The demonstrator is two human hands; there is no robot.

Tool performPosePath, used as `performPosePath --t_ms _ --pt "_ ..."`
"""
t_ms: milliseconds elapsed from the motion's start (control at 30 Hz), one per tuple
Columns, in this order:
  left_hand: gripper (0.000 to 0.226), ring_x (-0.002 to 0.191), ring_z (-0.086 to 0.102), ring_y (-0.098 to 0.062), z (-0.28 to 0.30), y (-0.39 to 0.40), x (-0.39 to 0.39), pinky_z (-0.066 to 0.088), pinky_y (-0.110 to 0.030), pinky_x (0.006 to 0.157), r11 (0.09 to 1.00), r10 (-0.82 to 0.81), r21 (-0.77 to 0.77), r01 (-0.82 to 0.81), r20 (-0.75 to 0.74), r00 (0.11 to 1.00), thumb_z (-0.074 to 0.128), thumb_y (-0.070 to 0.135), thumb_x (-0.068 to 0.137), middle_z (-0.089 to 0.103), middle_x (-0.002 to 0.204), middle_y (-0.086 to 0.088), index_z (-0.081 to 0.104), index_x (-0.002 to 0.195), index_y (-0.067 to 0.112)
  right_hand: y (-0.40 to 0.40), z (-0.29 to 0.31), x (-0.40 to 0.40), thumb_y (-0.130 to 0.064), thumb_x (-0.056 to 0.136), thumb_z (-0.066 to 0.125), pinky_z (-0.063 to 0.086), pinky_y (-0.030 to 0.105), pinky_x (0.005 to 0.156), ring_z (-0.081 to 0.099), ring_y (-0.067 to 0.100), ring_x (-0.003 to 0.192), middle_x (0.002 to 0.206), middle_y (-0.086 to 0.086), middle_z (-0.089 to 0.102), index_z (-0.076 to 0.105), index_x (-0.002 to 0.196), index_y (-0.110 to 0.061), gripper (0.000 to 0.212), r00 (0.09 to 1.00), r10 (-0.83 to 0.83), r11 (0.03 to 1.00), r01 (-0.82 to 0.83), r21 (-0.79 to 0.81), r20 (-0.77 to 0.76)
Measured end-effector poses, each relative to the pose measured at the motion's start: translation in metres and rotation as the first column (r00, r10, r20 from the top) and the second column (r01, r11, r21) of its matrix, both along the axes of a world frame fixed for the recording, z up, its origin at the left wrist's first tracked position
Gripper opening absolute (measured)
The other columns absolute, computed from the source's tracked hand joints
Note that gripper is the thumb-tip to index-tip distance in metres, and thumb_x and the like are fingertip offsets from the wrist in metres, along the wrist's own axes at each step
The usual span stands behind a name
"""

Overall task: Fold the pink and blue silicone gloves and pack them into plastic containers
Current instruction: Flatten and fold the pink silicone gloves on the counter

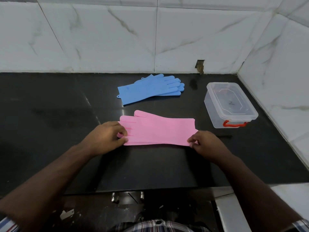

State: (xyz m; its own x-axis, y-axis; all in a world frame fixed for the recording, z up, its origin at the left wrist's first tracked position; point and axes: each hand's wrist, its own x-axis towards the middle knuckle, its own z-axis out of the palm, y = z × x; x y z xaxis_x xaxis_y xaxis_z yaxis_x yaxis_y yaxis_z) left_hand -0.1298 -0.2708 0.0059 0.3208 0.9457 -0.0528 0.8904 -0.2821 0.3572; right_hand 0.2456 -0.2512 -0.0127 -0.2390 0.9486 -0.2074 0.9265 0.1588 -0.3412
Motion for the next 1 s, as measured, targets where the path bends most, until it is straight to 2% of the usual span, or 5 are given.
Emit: performPosePath --t_ms 233,467,667,833,1000 --pt "0.014 0.084 0.063 -0.011 -0.02 0.019 -0.003 0.046 -0.029 0.075 0.836 0.535 -0.083 -0.542 0.338 0.774 0.064 0.031 0.093 0.067 0.092 0.009 0.069 0.102 0.021 0.028 -0.003 0.006 -0.013 0.089 0.064 0.047 0.028 0.086 0.06 0.006 0.087 0.112 0.001 0.071 0.074 0.109 -0.016 0.022 0.921 -0.294 0.949 0.314 0.039 -0.257" --pt "0.016 0.088 0.066 -0.016 -0.027 0.036 0.004 0.051 -0.032 0.078 0.75 0.659 -0.245 -0.614 0.356 0.663 0.07 0.035 0.09 0.07 0.087 0.004 0.071 0.092 0.019 0.064 -0.007 -0.007 -0.023 0.09 0.068 0.047 0.036 0.092 0.061 0.022 0.1 0.114 0.009 0.067 0.066 0.117 -0.007 0.031 0.868 -0.448 0.887 0.461 0.015 -0.215" --pt "0.007 0.087 0.068 -0.018 -0.024 0.036 0.004 0.059 -0.04 0.084 0.723 0.688 -0.29 -0.627 0.382 0.617 0.072 0.023 0.089 0.072 0.085 0.002 0.072 0.083 0.02 0.068 -0.006 -0.013 -0.015 0.091 0.063 0.056 0.042 0.086 0.066 0.024 0.086 0.093 0.008 0.07 0.068 0.089 -0.014 0.006 0.83 -0.476 0.859 0.51 0.05 -0.291" --pt "0.007 0.085 0.069 -0.018 -0.023 0.033 0.005 0.059 -0.043 0.086 0.711 0.698 -0.305 -0.633 0.412 0.586 0.071 0.019 0.088 0.073 0.084 0.001 0.072 0.081 0.019 0.064 -0.002 -0.013 -0.009 0.094 0.059 0.046 0.028 0.086 0.061 0.018 0.098 0.108 0.008 0.068 0.068 0.106 -0.01 0.015 0.828 -0.362 0.855 0.478 0.2 -0.429" --pt "0.006 0.084 0.069 -0.022 -0.024 0.028 0.006 0.059 -0.043 0.084 0.698 0.71 -0.323 -0.64 0.431 0.557 0.067 0.016 0.085 0.073 0.083 0.0 0.07 0.08 0.016 0.068 0.0 -0.018 -0.009 0.097 0.056 0.043 0.03 0.096 0.062 0.025 0.113 0.124 0.011 0.066 0.064 0.122 -0.008 0.027 0.838 -0.324 0.839 0.47 0.276 -0.439"
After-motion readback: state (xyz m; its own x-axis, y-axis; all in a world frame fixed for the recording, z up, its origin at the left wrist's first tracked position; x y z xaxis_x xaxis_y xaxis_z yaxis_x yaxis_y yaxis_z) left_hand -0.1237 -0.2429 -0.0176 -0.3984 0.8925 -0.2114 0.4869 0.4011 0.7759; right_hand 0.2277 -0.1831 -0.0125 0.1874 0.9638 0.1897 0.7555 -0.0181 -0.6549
